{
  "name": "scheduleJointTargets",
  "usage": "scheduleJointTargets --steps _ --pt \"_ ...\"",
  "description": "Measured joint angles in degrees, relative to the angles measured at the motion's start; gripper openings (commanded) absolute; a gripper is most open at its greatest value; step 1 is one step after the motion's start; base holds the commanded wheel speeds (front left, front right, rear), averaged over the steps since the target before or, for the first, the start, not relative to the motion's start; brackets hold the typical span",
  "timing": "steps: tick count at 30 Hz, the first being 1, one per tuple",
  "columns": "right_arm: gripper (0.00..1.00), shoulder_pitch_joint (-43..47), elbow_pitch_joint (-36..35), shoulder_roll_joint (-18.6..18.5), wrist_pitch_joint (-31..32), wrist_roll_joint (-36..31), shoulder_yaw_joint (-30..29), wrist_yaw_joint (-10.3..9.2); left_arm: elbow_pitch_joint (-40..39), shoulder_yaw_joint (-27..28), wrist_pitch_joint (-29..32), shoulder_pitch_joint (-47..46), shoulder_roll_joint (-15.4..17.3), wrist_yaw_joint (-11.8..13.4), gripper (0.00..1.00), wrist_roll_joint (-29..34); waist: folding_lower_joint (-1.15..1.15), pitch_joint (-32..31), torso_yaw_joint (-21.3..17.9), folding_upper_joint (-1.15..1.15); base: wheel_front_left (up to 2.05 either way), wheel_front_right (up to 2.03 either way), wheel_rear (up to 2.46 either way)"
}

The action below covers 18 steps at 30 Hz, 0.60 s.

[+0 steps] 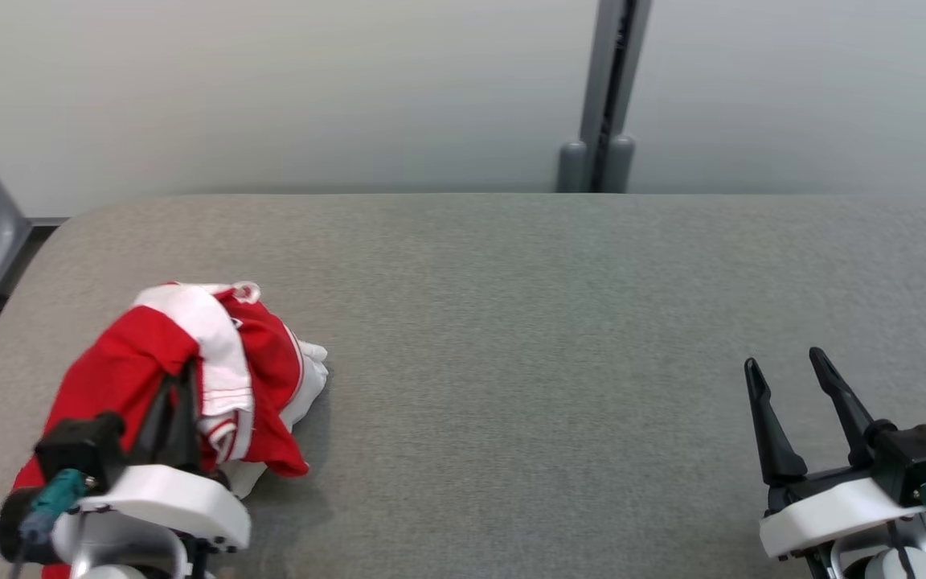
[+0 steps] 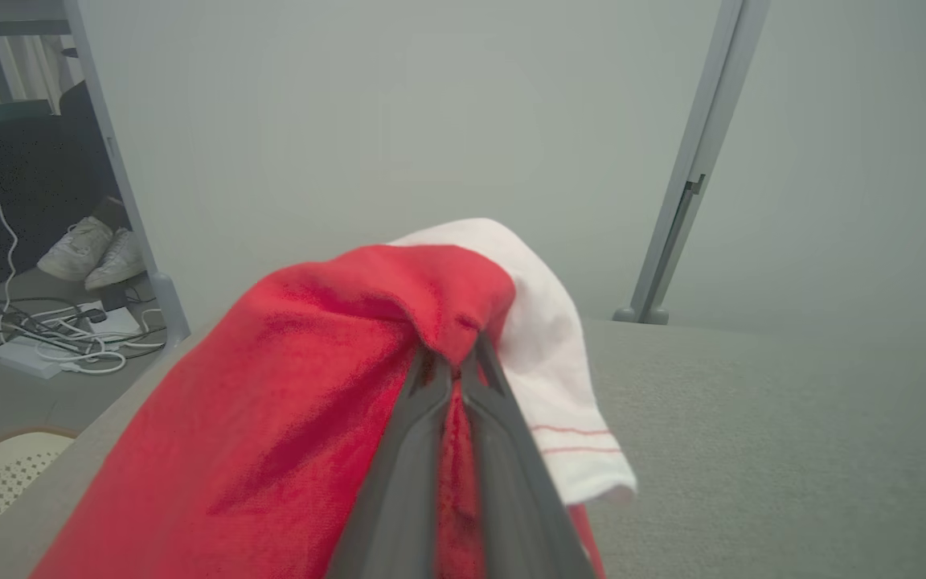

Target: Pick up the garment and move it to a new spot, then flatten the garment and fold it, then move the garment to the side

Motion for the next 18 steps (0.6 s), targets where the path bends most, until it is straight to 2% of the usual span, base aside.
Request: scheduleJointTargets --steps 7,18 --pt "1.00 -1.3 -1.6 -0.6 0.8 0.3 -0.2 0.00 3.8 -6.6 -0.3 -2.1 -3.3 -2.6 0.00 0.4 0.00 1.9 -6.1 0.00 0.00 0.00 0.00" --pt "1.00 -5.0 -2.5 -0.7 0.4 2.1 -1.7 0.00 13.9 -19.2 -1.7 -20.7 -6.5 -7.3 0.00 0.7 0.00 9.6 -14.1 0.00 0.00 0.00 0.00"
